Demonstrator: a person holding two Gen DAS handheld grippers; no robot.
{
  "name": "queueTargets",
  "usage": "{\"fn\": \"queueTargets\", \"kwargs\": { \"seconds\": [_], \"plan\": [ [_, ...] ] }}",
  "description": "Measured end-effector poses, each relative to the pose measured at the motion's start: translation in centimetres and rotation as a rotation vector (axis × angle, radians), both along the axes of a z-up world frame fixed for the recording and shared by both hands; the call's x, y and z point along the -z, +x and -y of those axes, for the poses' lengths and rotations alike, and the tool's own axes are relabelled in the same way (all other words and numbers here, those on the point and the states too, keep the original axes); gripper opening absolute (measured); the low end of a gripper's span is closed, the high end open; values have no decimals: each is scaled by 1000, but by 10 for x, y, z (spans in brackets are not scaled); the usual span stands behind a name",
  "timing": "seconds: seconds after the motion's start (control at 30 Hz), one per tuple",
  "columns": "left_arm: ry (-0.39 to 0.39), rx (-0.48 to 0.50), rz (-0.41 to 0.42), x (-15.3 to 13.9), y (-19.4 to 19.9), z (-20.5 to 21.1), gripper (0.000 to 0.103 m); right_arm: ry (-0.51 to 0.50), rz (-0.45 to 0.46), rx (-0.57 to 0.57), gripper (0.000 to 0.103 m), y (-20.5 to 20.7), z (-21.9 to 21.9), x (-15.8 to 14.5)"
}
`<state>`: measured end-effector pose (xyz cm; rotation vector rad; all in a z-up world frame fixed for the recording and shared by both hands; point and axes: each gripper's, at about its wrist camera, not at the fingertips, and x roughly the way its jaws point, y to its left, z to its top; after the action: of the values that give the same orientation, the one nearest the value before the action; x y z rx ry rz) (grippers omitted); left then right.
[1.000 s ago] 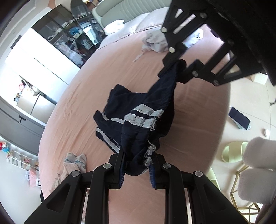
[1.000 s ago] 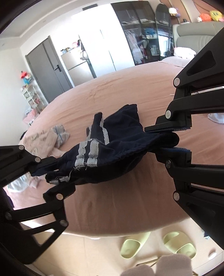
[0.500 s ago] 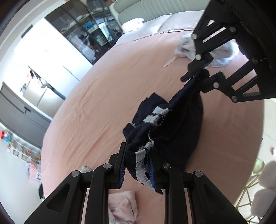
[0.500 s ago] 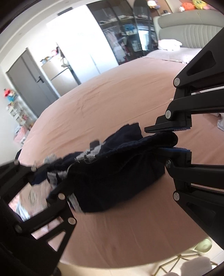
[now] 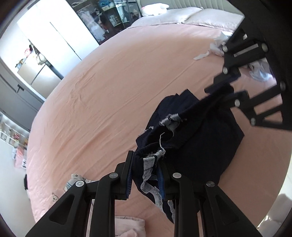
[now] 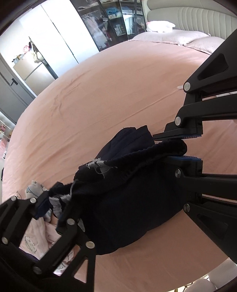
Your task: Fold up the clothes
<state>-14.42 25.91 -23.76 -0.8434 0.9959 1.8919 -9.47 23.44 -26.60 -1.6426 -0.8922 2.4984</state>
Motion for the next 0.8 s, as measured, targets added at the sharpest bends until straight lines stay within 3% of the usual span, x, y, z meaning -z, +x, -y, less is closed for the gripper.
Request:
{"fn": "queueTargets", "kwargs": {
  "seconds": [0.13,0.23,0.33,0.37,0.4,0.5,0.6,0.73,0.8],
  "plan": [
    [26,-38,88,1,-18,-2,21,-14,7,12,12,-3,-3,0],
    [14,-73,135,6,-25,-3,28,-31,11,30,12,-3,-8,-1],
    [15,-101,115,7,-27,-2,50,-31,8,41,13,0,-12,-2],
    [20,-110,113,7,-29,-2,64,-40,11,51,13,0,-14,-2],
    [25,-122,119,7,-31,-2,71,-55,14,63,13,-3,-14,-3],
    [52,-143,134,3,-37,-2,72,-156,24,130,16,-5,-26,-6],
    [56,-171,113,2,-43,-5,72,-206,-3,165,26,-5,-33,-13],
    [56,-203,135,7,-51,-7,72,-256,-54,219,50,-3,-45,-23],
    [51,-220,136,10,-55,-8,72,-267,-88,232,50,0,-49,-28]
  ]
}}
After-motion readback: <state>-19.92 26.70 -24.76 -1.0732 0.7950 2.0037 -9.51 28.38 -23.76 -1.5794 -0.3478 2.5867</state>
